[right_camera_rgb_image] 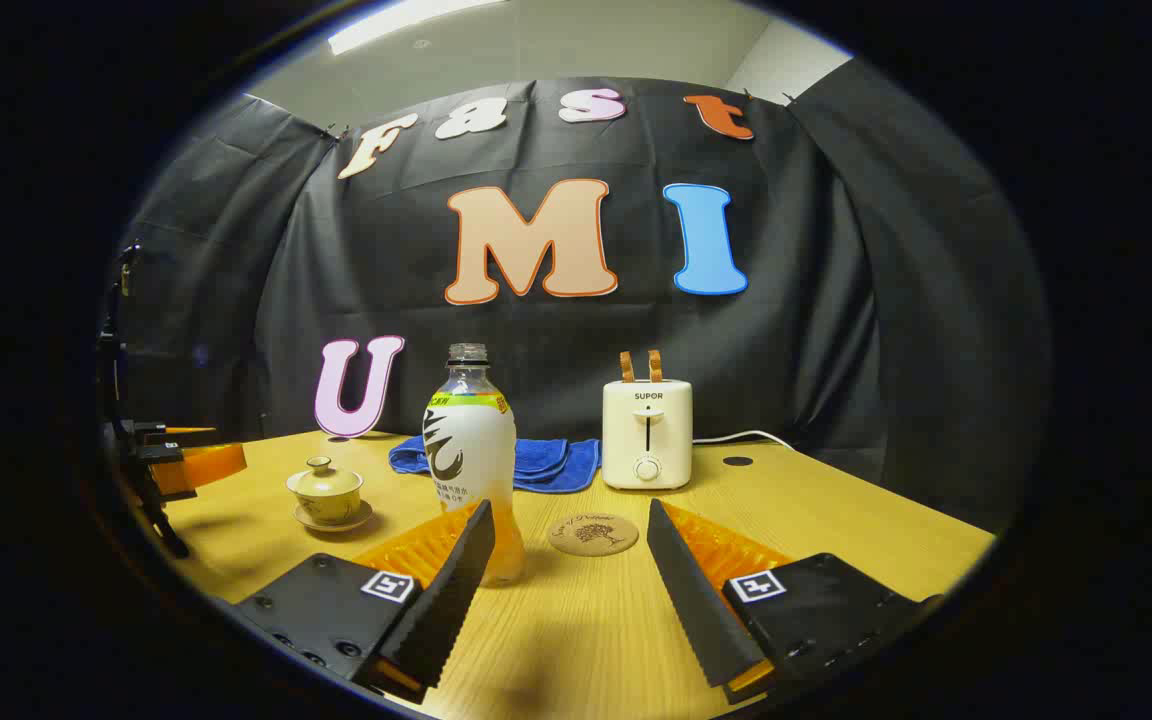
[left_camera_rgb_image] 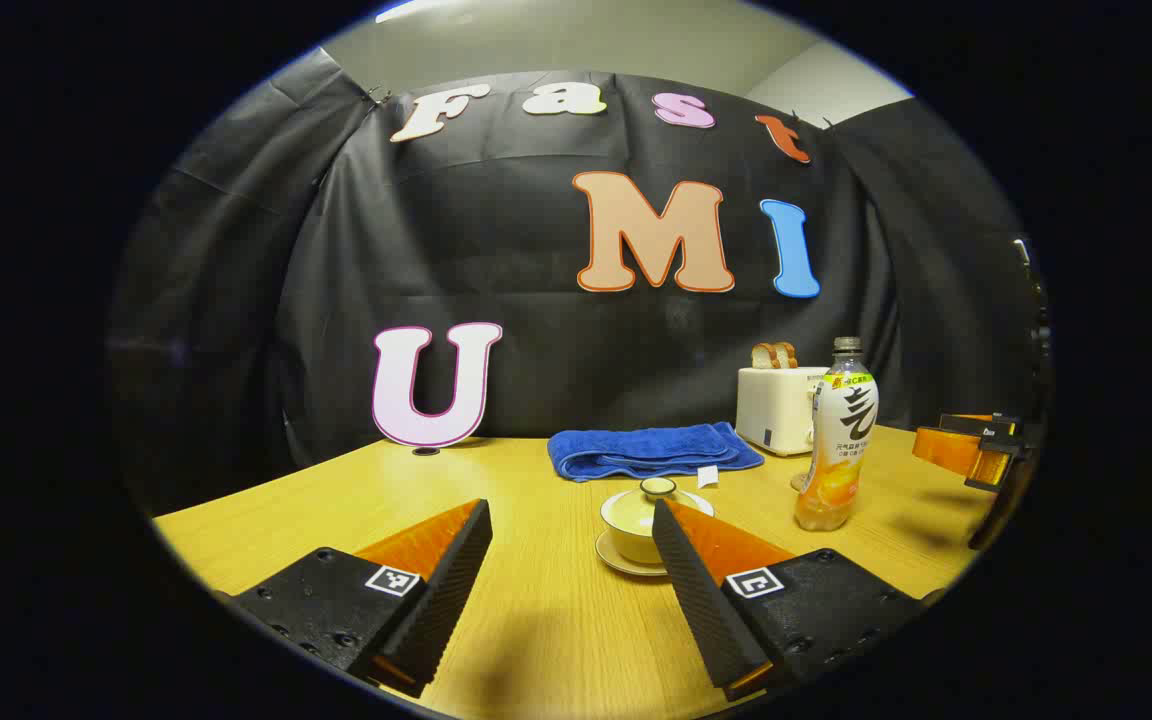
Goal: Open the teacup lid with one hand, grasp the water bottle and pour water into the teacup with the other hand; after pouring, place the water bottle on the coaster and then close the teacup lid.
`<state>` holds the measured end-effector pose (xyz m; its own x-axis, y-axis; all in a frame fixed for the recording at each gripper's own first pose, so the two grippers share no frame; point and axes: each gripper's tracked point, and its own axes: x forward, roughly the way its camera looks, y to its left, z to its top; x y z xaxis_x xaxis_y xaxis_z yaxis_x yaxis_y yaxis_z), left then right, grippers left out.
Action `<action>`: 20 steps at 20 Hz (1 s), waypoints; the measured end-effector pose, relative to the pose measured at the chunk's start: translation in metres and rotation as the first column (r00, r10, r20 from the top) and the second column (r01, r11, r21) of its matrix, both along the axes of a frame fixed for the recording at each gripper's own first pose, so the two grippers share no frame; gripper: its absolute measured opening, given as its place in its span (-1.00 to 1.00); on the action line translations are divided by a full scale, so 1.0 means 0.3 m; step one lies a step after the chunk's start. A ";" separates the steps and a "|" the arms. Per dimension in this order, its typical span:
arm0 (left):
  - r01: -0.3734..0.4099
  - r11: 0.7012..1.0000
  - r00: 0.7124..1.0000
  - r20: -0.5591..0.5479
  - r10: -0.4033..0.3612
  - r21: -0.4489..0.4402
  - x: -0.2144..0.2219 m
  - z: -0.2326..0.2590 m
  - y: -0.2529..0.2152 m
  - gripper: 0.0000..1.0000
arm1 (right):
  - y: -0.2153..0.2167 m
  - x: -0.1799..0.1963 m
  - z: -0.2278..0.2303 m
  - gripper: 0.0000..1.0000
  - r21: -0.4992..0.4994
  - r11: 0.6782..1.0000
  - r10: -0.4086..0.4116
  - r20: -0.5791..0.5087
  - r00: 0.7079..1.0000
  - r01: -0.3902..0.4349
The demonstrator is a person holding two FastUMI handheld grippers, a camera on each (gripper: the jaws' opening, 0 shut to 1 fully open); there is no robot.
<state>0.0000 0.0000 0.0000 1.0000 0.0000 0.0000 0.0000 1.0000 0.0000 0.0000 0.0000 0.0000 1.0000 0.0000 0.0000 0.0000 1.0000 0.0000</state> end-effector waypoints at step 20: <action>-0.003 1.000 1.000 0.004 0.003 0.004 -0.001 0.000 0.002 0.89 | -0.002 0.000 0.001 0.94 -0.001 1.000 0.001 0.001 1.000 -0.001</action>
